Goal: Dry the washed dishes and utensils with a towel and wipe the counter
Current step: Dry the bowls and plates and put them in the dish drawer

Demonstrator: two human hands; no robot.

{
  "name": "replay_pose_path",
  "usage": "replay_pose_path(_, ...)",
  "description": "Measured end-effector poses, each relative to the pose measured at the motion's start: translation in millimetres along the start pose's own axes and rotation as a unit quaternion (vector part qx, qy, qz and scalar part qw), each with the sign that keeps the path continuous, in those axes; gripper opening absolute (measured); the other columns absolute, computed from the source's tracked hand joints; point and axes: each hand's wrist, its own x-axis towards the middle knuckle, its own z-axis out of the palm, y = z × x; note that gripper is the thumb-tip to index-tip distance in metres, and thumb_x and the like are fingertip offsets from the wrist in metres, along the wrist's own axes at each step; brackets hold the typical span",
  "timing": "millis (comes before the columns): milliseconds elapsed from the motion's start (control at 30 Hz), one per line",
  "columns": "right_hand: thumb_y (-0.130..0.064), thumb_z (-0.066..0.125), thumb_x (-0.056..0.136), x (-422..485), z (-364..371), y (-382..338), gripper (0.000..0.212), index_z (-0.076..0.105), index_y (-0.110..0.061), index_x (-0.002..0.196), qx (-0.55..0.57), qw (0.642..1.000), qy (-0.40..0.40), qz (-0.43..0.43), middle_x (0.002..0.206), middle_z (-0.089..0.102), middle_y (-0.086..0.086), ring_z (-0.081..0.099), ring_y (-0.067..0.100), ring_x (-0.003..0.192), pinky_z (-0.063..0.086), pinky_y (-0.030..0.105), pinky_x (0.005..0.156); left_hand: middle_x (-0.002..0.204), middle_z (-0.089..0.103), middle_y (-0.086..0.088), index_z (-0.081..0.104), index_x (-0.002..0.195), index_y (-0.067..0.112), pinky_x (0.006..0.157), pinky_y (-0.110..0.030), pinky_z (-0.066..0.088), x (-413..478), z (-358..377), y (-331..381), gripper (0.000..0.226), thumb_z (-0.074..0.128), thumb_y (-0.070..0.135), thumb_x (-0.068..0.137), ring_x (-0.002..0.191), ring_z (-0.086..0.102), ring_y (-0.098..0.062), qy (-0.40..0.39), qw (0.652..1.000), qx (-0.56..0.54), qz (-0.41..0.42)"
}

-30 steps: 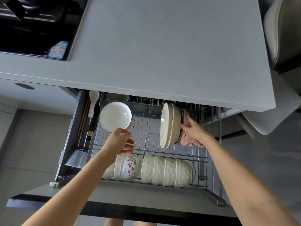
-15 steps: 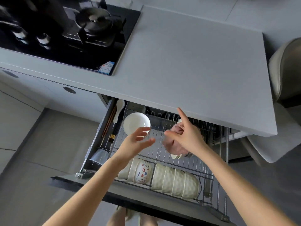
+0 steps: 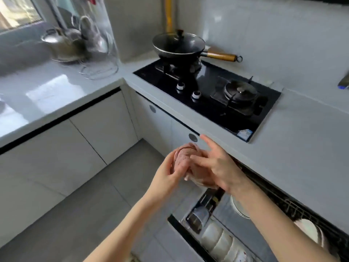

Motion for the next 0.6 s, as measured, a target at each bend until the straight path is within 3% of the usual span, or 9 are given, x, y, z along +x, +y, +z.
replay_pose_path(67, -0.01, 0.076, 0.077, 34, 67, -3, 0.077, 0.037, -0.018, 0.142, -0.124, 0.989, 0.061, -0.06, 0.103, 0.071, 0.008, 0.07, 0.015, 0.091, 0.057, 0.026, 0.075, 0.125, 0.062, -0.005, 0.055, 0.124, 0.008, 0.094, -0.035, 0.049, 3, -55, 13, 0.055, 0.046, 0.051, 0.09, 0.117, 0.058, -0.018, 0.049, 0.998, -0.029, 0.016)
replay_pose_path(167, -0.027, 0.08, 0.074, 75, 172, -1, 0.038, 0.063, -0.019, 0.107, -0.263, 0.936, 0.144, -0.187, 0.075, 0.07, -0.002, 0.067, 0.007, 0.072, 0.052, 0.017, 0.065, 0.113, 0.064, -0.018, 0.056, 0.112, 0.002, 0.094, -0.05, 0.049, 5, -140, 33, 0.067, 0.055, 0.061, 0.081, 0.106, 0.062, -0.032, 0.142, 0.989, -0.044, 0.011)
replay_pose_path(233, -0.036, 0.074, 0.079, 97, 236, 0, 0.015, 0.064, -0.027, 0.084, -0.308, 0.908, 0.16, -0.234, 0.062, 0.064, -0.012, 0.059, -0.003, 0.059, 0.042, 0.011, 0.053, 0.102, 0.067, -0.018, 0.061, 0.101, 0.009, 0.088, -0.045, 0.05, 4, -196, 46, 0.053, 0.06, 0.057, 0.079, 0.094, 0.065, -0.027, 0.203, 0.978, -0.036, 0.013)
replay_pose_path(300, -0.049, 0.066, 0.082, 121, 287, 3, 0.024, 0.064, -0.027, 0.071, -0.323, 0.902, 0.161, -0.239, 0.057, 0.058, -0.017, 0.056, -0.002, 0.055, 0.039, 0.011, 0.051, 0.096, 0.07, -0.012, 0.067, 0.087, 0.021, 0.085, -0.038, 0.051, -3, -244, 56, 0.028, 0.061, 0.047, 0.081, 0.09, 0.067, -0.02, 0.247, 0.968, -0.029, 0.02)
replay_pose_path(367, -0.066, 0.052, 0.081, 143, 326, 6, 0.045, 0.062, -0.026, 0.061, -0.318, 0.909, 0.115, -0.244, 0.054, 0.059, -0.013, 0.058, 0.008, 0.057, 0.048, 0.029, 0.057, 0.092, 0.072, -0.007, 0.069, 0.084, 0.024, 0.083, -0.037, 0.052, -12, -288, 58, 0.025, 0.064, 0.048, 0.082, 0.089, 0.068, -0.018, 0.293, 0.955, -0.039, 0.014)
replay_pose_path(500, -0.076, 0.031, 0.081, 175, 382, 7, 0.054, 0.066, -0.037, 0.064, -0.407, 0.89, -0.053, -0.199, 0.062, 0.067, -0.017, 0.063, 0.01, 0.072, 0.05, 0.033, 0.072, 0.066, 0.069, -0.003, 0.066, 0.08, 0.016, 0.064, -0.033, 0.054, -20, -373, 53, 0.041, 0.05, 0.052, 0.088, 0.065, 0.067, -0.019, 0.4, 0.912, -0.09, -0.027)
replay_pose_path(567, -0.081, 0.033, 0.079, 199, 401, 6, 0.06, 0.072, -0.037, 0.088, -0.359, 0.909, -0.05, -0.207, 0.086, 0.073, -0.018, 0.066, 0.009, 0.092, 0.05, 0.032, 0.085, 0.075, 0.071, -0.005, 0.064, 0.084, 0.014, 0.065, -0.028, 0.052, -17, -410, 55, 0.041, 0.048, 0.051, 0.089, 0.071, 0.068, -0.015, 0.44, 0.89, -0.116, -0.024)
replay_pose_path(600, -0.082, 0.036, 0.077, 214, 412, 5, 0.066, 0.07, -0.033, 0.106, -0.291, 0.937, -0.039, -0.187, 0.104, 0.071, -0.015, 0.064, 0.011, 0.105, 0.046, 0.031, 0.094, 0.083, 0.072, -0.007, 0.064, 0.087, 0.013, 0.071, -0.029, 0.053, -14, -426, 57, 0.04, 0.048, 0.05, 0.089, 0.078, 0.069, -0.015, 0.454, 0.88, -0.141, -0.026)
